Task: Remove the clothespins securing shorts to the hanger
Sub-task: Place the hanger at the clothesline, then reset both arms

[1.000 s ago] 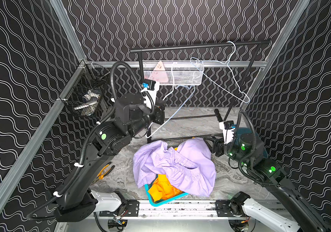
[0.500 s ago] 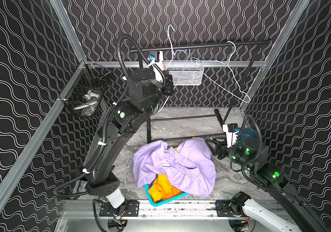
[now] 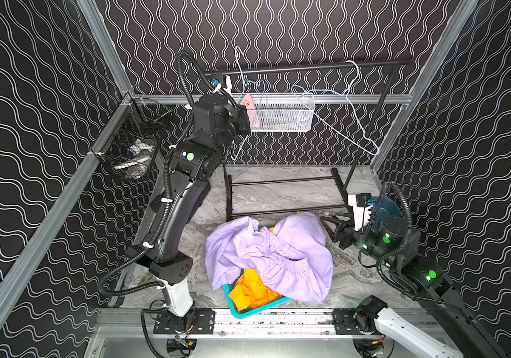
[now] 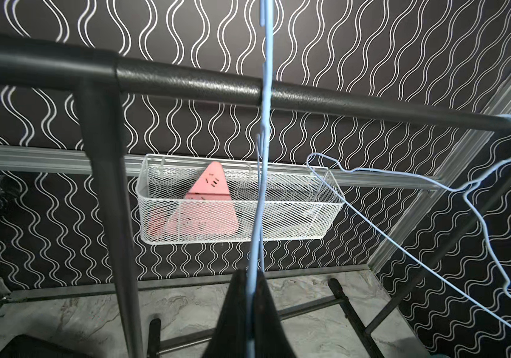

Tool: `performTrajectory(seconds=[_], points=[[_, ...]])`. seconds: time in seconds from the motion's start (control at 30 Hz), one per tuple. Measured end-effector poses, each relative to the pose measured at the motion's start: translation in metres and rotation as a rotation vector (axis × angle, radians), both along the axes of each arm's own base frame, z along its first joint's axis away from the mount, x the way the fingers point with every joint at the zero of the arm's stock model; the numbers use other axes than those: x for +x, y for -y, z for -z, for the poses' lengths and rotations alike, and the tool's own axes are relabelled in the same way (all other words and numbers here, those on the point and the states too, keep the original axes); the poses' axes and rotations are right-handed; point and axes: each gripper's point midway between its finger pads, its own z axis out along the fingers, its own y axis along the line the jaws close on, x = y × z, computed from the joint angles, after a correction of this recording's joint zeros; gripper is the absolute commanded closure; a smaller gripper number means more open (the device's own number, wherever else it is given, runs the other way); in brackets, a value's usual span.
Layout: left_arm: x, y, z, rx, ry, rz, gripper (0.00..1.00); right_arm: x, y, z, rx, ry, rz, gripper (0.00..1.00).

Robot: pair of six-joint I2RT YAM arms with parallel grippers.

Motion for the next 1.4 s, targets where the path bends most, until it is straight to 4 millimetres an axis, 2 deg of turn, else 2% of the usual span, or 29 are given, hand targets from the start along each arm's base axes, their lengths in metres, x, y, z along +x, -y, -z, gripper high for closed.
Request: performTrajectory(seconds=[0.07,0.23,0.27,0.3,0.33,0.37,0.4,0.6,0.8,0.9,1.0,1.03,1.07,1.1,1.23,1.4], points=[[0.006,0.0,0.009,-0.013,-0.022,0.009,1.0,0.001,0.0,0.002,-0.005,-0.004,0.005,0.47],[0.012,0.006,0.049,-0.014,-0.12,0.037,1.0,0.005,-0.002,0.011,-0.017,-0.021,0.007,0.47],[0.011,0.007,0.054,-0.014,-0.13,0.044,0.95,0.006,-0.002,0.012,-0.018,-0.024,0.007,0.47],[0.01,0.007,0.056,-0.017,-0.132,0.046,0.78,0.006,-0.003,0.014,-0.021,-0.027,0.007,0.47],[0.008,0.008,0.057,-0.023,-0.132,0.053,0.57,0.007,-0.003,0.016,-0.023,-0.03,0.007,0.46],[0.006,0.008,0.058,-0.029,-0.132,0.059,0.26,0.007,-0.003,0.017,-0.025,-0.034,0.008,0.45],[0.005,0.008,0.06,-0.031,-0.136,0.06,0.03,0.008,-0.003,0.019,-0.028,-0.036,0.011,0.43],[-0.014,0.002,0.076,-0.028,-0.173,0.067,0.01,0.015,-0.007,0.027,-0.041,-0.06,0.015,0.35],[-0.049,-0.012,0.091,-0.034,-0.181,0.069,0.01,0.021,-0.007,0.038,-0.042,-0.094,0.042,0.25],[-0.068,-0.018,0.106,-0.03,-0.194,0.076,0.01,0.025,-0.006,0.043,-0.046,-0.107,0.06,0.17],[-0.084,-0.021,0.121,-0.03,-0.207,0.097,0.01,0.03,-0.007,0.05,-0.049,-0.131,0.079,0.14],[-0.089,-0.022,0.127,-0.029,-0.212,0.102,0.01,0.032,-0.007,0.052,-0.049,-0.14,0.087,0.13],[-0.096,-0.024,0.133,-0.029,-0.218,0.106,0.01,0.033,-0.006,0.054,-0.05,-0.147,0.096,0.02],[-0.101,-0.026,0.139,-0.028,-0.222,0.108,0.01,0.035,-0.006,0.055,-0.044,-0.154,0.108,0.0],[-0.124,-0.037,0.167,-0.023,-0.25,0.097,0.01,0.048,0.001,0.063,-0.056,-0.173,0.169,0.0],[-0.133,-0.051,0.228,0.031,-0.346,0.034,0.01,0.07,0.02,0.07,-0.061,-0.185,0.291,0.0]])
